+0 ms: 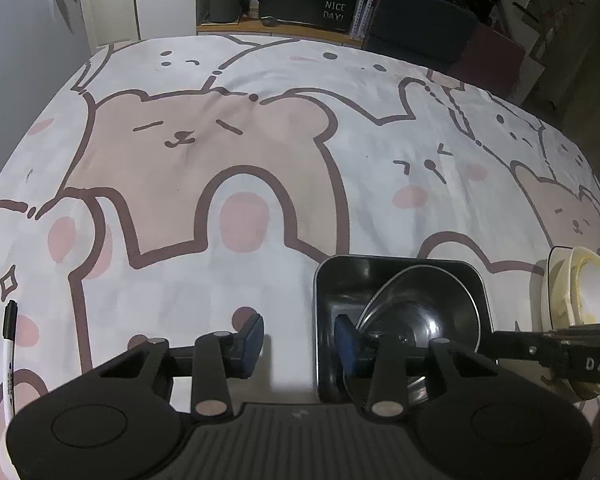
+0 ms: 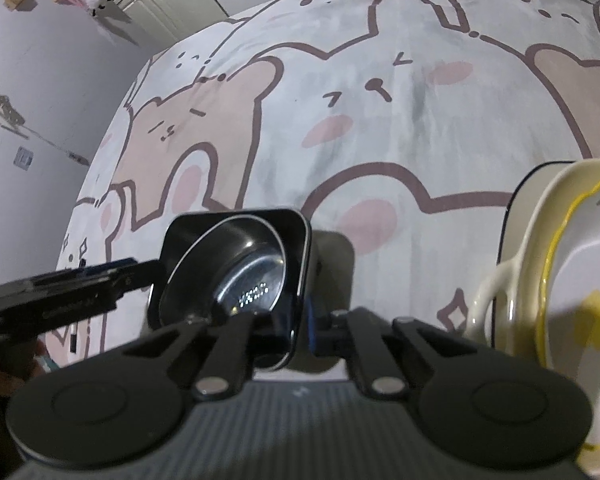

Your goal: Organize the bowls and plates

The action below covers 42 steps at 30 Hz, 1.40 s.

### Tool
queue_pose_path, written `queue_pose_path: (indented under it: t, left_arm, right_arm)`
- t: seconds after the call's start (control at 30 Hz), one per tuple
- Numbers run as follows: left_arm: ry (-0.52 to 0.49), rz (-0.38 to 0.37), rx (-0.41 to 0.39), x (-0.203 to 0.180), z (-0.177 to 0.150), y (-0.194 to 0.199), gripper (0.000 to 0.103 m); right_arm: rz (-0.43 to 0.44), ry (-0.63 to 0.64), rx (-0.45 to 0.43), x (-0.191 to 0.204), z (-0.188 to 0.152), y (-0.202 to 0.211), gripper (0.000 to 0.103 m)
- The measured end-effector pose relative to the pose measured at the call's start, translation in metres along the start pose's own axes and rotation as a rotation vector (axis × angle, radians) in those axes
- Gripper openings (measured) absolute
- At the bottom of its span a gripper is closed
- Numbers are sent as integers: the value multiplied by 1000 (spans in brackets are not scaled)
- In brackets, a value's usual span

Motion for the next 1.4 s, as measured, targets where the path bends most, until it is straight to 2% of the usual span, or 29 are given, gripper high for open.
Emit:
queue_pose_path:
  t: [0.13, 0.3, 0.5, 0.67, 0.83, 1.17, 1.4]
  left_arm:
    - [-5, 7, 16, 0, 1, -4, 30]
    - [-16, 5, 25, -2, 1, -5, 26]
    - [-37, 6, 47, -7, 0, -11, 26]
    - [-55, 13, 68, -11, 1, -17, 16]
    - [-57, 6, 83, -13, 3, -21, 11]
    - [-43, -10, 101, -12, 4, -26, 5]
    - [-22, -30, 101, -9, 4, -26, 5]
  right_arm:
    - [2, 36, -6, 0, -6, 2, 7]
    - [18, 46, -12, -2, -9, 0, 4]
    - [26, 9, -4, -4, -6, -1, 5]
    - [23, -38, -14, -6, -1, -2, 5]
    - [14, -77, -23, -7, 2, -6, 5]
    - [16, -131, -18, -10, 5, -12, 5]
    - [16, -137, -16, -10, 4, -13, 6]
Point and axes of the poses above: each gripper's, at about its wrist camera, not at the fingertips, and y roughly against the way its jaws point, x to its left, z to its top, the point moved 2 cm from there along -y, roughly the way its jaws point
